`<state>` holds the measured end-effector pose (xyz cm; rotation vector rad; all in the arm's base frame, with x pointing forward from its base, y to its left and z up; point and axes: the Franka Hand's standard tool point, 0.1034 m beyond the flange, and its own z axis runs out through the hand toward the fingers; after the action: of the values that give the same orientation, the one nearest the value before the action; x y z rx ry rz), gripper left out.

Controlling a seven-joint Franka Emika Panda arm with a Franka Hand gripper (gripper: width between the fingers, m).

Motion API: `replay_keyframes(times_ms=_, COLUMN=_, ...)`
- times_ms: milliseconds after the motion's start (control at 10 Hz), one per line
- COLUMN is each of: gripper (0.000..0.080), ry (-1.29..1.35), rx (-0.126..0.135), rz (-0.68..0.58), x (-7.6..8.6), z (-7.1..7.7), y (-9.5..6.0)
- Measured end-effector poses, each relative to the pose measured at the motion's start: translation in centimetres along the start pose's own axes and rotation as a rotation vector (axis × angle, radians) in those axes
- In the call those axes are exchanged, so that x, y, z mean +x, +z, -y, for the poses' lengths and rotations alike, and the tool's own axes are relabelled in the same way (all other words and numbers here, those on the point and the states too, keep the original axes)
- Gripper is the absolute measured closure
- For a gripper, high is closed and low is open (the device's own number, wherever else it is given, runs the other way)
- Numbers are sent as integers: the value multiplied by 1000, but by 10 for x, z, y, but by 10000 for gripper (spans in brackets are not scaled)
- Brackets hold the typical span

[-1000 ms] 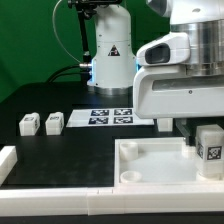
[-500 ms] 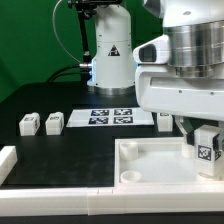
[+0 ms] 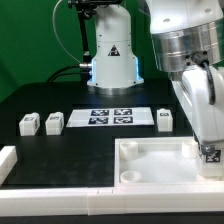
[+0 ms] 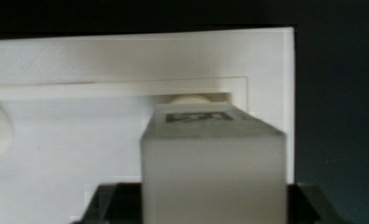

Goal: Assemble one leg

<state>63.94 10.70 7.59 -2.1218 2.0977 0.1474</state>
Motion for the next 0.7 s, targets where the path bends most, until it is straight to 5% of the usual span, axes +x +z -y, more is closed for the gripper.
replay_keyframes(times_ms=100, gripper=405, ry=-36, rx=0, rz=0, x=0, z=0, y=0)
replay_keyframes(times_ms=300, gripper=182, ry=-238, rx=34, rz=-15, x=-3, z=3, y=1)
replay_keyframes(times_ms=700, gripper=151, ry=-905, rx=33, rz=-76, x=-9, z=5, y=2)
